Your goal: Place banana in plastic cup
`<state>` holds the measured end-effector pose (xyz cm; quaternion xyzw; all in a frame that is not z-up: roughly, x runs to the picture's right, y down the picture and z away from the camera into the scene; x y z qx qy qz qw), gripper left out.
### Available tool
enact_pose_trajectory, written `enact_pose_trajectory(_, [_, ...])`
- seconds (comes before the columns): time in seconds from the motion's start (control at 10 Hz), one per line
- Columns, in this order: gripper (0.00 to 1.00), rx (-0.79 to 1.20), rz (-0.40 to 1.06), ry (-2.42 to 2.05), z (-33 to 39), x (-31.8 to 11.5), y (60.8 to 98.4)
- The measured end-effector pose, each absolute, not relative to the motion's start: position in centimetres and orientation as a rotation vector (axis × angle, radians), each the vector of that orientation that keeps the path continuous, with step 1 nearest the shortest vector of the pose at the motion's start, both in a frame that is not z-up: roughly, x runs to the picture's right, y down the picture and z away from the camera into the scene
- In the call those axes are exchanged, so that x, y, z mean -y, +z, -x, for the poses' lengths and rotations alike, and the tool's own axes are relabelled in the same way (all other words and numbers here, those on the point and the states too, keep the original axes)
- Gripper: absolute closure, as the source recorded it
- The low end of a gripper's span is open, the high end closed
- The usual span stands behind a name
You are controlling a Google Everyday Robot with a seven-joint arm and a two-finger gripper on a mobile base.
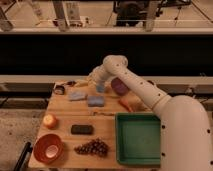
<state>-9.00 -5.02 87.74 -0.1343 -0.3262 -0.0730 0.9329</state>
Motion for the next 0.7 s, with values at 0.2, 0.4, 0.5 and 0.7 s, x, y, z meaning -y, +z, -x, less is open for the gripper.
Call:
enact_pose_trajectory(0.2, [1.0, 0.664, 0.275, -0.14, 8.6, 5.1, 88.2])
enact_pose_trajectory(0.4, [1.0, 0.659, 0.274, -0.133, 8.1, 5.2, 88.6])
enact_pose_trajectory(0.5, [1.0, 0.655, 0.274, -0.13, 7.9, 5.3, 88.8])
enact_pose_trajectory(0.7, [1.0, 0.646, 0.276, -0.134, 7.6, 5.7, 89.1])
